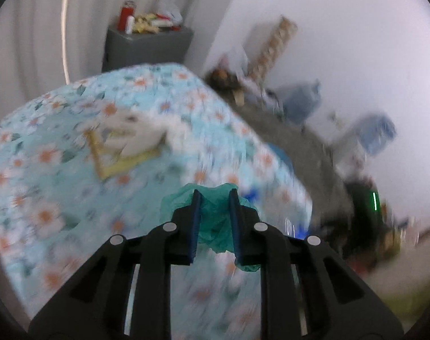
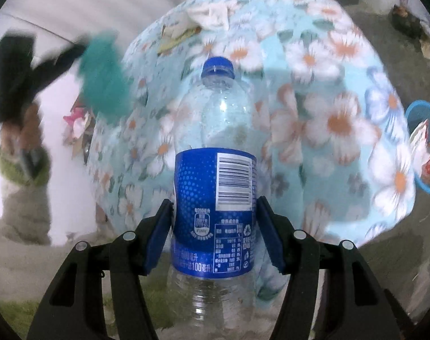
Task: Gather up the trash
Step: 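Lift the green bag with the left gripper while the right gripper holds the bottle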
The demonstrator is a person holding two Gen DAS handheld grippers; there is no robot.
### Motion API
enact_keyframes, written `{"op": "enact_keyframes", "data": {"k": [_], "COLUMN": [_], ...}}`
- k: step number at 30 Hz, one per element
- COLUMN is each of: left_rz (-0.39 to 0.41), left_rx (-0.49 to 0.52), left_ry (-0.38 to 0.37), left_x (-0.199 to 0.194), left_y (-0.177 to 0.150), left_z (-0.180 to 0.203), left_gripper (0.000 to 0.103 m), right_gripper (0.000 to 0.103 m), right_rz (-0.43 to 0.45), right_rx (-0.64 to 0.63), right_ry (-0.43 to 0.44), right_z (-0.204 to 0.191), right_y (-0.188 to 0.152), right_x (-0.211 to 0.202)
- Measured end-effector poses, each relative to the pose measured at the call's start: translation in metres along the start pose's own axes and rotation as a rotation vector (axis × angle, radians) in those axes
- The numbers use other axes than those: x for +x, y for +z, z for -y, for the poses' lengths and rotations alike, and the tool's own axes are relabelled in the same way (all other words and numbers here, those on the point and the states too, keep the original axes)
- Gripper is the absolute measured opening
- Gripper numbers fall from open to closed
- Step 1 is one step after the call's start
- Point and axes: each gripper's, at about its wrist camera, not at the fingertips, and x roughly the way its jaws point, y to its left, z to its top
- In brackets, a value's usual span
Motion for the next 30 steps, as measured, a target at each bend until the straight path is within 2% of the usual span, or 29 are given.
{"op": "enact_keyframes", "data": {"k": [3,5,7,8,10,11,13,14,16,18,21,26,27,28,30], "left_rz": [-0.100,-0.157,-0.184,-0.176,-0.124,-0.065,0.039,0.091,0.148,0.153,0.128,0.064,0.057,0.056,0.045], "left_rx": [0.025,-0.004,-0.065,-0.093,-0.134,-0.166,-0.224,-0.254,-0.294,-0.314,-0.325,-0.384,-0.392,-0.391,-0.376], "left_ry": [-0.030,0.001,0.028,0.040,0.052,0.036,0.029,0.043,0.070,0.110,0.132,0.085,0.083,0.089,0.110], "left_x": [-0.003,0.017,0.042,0.050,0.054,0.048,0.034,0.025,0.012,0.006,0.011,0.044,0.051,0.055,0.064], "left_y": [-0.023,-0.035,-0.045,-0.048,-0.053,-0.053,-0.054,-0.057,-0.062,-0.070,-0.084,-0.100,-0.102,-0.103,-0.104], "left_z": [-0.003,-0.006,-0.014,-0.015,-0.018,-0.018,-0.017,-0.018,-0.015,-0.014,-0.007,0.005,0.008,0.010,0.015], "left_gripper": [0.020,0.020,0.028,0.031,0.047,0.050,0.066,0.068,0.069,0.069,0.070,0.071,0.071,0.071,0.071], "right_gripper": [0.059,0.059,0.059,0.059,0.060,0.060,0.062,0.066,0.070,0.070,0.070,0.070,0.067,0.060,0.059], "right_rz": [0.026,0.044,0.058,0.056,0.046,0.046,0.062,0.075,0.096,0.095,0.077,0.038,0.030,0.032,0.032], "right_rx": [0.021,0.046,0.078,0.101,0.141,0.149,0.151,0.149,0.149,0.145,0.145,0.174,0.179,0.182,0.187], "right_ry": [-0.008,-0.009,-0.015,-0.019,-0.024,-0.029,-0.043,-0.046,-0.039,-0.049,-0.080,-0.063,-0.061,-0.057,-0.031], "right_z": [0.001,0.001,-0.002,-0.003,-0.005,-0.007,-0.007,-0.008,-0.011,-0.012,-0.009,-0.001,0.001,0.002,0.004], "right_y": [0.020,0.031,0.039,0.043,0.047,0.048,0.049,0.050,0.048,0.051,0.057,0.057,0.055,0.054,0.051], "right_x": [0.003,0.006,0.011,0.014,0.017,0.017,0.013,0.011,0.007,0.009,0.017,0.030,0.032,0.033,0.029]}}
